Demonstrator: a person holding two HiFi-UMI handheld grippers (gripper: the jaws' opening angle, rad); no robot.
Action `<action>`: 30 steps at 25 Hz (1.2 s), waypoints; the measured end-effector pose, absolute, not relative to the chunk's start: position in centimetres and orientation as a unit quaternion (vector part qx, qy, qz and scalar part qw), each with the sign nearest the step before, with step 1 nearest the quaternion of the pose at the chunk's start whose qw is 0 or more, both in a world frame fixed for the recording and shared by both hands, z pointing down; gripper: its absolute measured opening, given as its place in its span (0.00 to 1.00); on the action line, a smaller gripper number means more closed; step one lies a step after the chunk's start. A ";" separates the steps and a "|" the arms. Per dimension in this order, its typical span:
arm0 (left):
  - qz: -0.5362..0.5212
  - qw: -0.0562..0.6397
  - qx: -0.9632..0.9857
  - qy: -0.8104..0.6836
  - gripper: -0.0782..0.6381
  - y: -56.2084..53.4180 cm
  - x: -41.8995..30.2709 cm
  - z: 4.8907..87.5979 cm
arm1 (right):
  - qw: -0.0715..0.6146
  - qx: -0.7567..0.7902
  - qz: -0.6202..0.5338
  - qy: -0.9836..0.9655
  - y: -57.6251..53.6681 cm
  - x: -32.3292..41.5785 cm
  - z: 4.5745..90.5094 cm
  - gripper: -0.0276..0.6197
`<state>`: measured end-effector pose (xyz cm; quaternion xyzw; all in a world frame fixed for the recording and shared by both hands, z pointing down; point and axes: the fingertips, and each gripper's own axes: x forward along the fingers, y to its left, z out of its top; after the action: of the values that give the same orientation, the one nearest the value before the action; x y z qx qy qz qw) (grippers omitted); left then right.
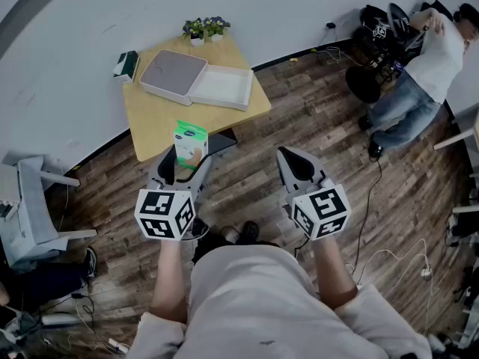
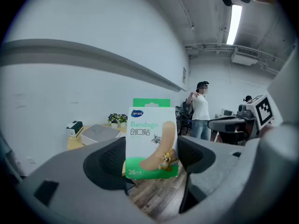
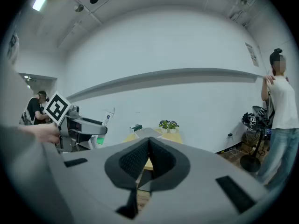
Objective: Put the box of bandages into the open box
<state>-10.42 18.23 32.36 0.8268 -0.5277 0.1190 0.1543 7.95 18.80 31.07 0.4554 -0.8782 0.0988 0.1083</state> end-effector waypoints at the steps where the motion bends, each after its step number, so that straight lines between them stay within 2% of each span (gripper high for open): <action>1: 0.117 0.154 0.828 -0.526 0.58 18.6 -10.4 32.4 | 0.109 0.456 0.099 -0.878 19.2 7.8 31.1 0.05; 12: 0.118 0.129 0.840 -0.514 0.58 19.9 -10.3 31.7 | 0.112 0.449 0.093 -0.882 20.8 6.0 30.7 0.05; 30: 0.135 0.124 0.832 -0.524 0.58 22.5 -8.2 32.0 | 0.101 0.382 0.090 -0.914 23.3 5.2 31.1 0.05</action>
<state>-8.23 22.51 31.99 0.8320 -0.5235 0.1355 0.1240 5.20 23.28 31.13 0.3821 -0.9141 0.0900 0.1014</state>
